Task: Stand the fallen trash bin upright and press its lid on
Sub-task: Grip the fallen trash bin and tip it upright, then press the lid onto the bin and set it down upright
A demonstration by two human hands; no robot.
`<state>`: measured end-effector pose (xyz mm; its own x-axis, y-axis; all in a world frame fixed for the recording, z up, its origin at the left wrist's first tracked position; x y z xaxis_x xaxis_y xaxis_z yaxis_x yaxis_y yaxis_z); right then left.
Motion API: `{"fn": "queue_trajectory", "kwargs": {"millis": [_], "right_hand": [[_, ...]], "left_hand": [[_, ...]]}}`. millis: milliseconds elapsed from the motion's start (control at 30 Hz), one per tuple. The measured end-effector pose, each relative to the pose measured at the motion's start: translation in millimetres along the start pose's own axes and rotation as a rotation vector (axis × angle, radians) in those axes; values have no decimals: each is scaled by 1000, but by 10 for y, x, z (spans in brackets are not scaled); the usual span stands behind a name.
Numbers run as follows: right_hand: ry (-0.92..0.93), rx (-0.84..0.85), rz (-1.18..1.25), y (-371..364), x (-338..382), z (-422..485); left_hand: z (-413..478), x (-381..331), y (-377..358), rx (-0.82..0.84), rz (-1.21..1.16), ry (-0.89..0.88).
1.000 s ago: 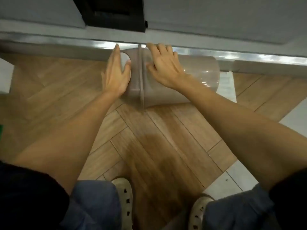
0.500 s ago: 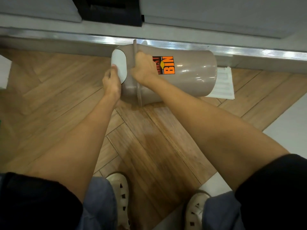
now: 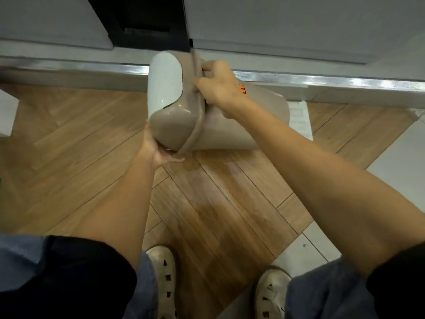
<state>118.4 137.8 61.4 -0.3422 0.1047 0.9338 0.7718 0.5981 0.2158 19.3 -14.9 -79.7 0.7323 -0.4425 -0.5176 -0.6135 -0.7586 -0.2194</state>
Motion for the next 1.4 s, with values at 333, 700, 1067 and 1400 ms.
{"fn": "queue_trajectory", "kwargs": {"millis": [333, 700, 1067, 1400], "right_hand": [[-103, -255, 440, 823, 48, -205], [-215, -493, 485, 1393, -667, -647], [-256, -411, 466, 1432, -897, -989], [-423, -528, 372, 1579, -952, -1336]], "left_hand": [[-373, -607, -330, 130, 336, -52], [-786, -395, -735, 134, 523, -91], [-908, -78, -761, 66, 543, -175], [-733, -593, -1052, 284, 906, -113]]}}
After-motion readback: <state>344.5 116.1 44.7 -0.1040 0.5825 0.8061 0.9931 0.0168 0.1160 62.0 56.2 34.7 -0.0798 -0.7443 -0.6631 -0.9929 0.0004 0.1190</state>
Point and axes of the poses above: each hand's wrist, its own z-axis towards the middle knuckle, its own y-axis out of the back of the hand, x = y × z, the point moved 6 cm from there along z, towards the middle knuckle, and after that the axes turned 11 degrees about z, right-handed, at the moved point
